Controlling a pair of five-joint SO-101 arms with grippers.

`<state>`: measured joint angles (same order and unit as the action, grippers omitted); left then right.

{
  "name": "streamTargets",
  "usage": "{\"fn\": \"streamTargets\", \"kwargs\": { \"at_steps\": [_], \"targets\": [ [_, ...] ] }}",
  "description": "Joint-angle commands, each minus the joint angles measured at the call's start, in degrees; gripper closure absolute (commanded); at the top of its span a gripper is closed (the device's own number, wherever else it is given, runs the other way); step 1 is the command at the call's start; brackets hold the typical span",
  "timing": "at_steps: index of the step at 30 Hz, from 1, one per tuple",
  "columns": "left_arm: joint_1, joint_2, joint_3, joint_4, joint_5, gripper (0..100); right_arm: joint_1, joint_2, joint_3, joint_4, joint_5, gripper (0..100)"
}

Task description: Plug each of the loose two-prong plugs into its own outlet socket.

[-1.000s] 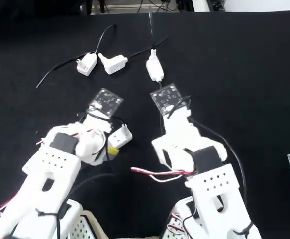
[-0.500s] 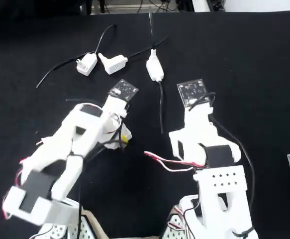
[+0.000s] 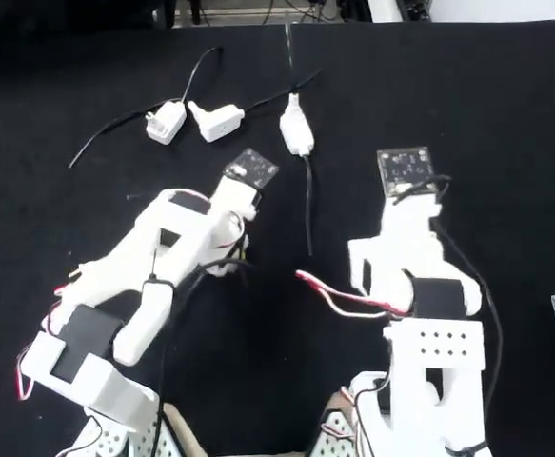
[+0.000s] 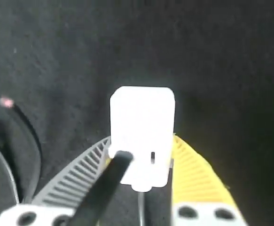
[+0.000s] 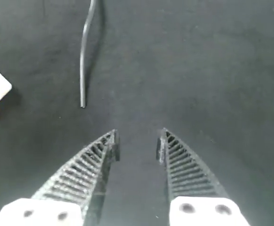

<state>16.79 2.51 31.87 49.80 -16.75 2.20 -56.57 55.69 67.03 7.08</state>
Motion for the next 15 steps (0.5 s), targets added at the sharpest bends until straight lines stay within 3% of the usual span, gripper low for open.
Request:
{"fn": "streamTargets", "kwargs": {
  "at_steps": [1,7,12,15],
  "targets": [
    [-1.45,-0.18,-8.13,-0.26,0.79,96,2.11,-0.92,-0.31,-0.79,0.53,86.1],
    [-1.98,0.44,-20.79,-0.53,9.14,96,2.11,-0.92,-0.31,-0.79,0.53,86.1],
    [-2.77,6.15,-33.45,-2.11,10.29,96,2.11,-0.92,-0.31,-0.79,0.53,86.1],
    [-3.91,14.59,-43.65,0.7,10.29,89,1.93,-0.92,-0.13,-0.79,0.53,86.1]
  ]
}}
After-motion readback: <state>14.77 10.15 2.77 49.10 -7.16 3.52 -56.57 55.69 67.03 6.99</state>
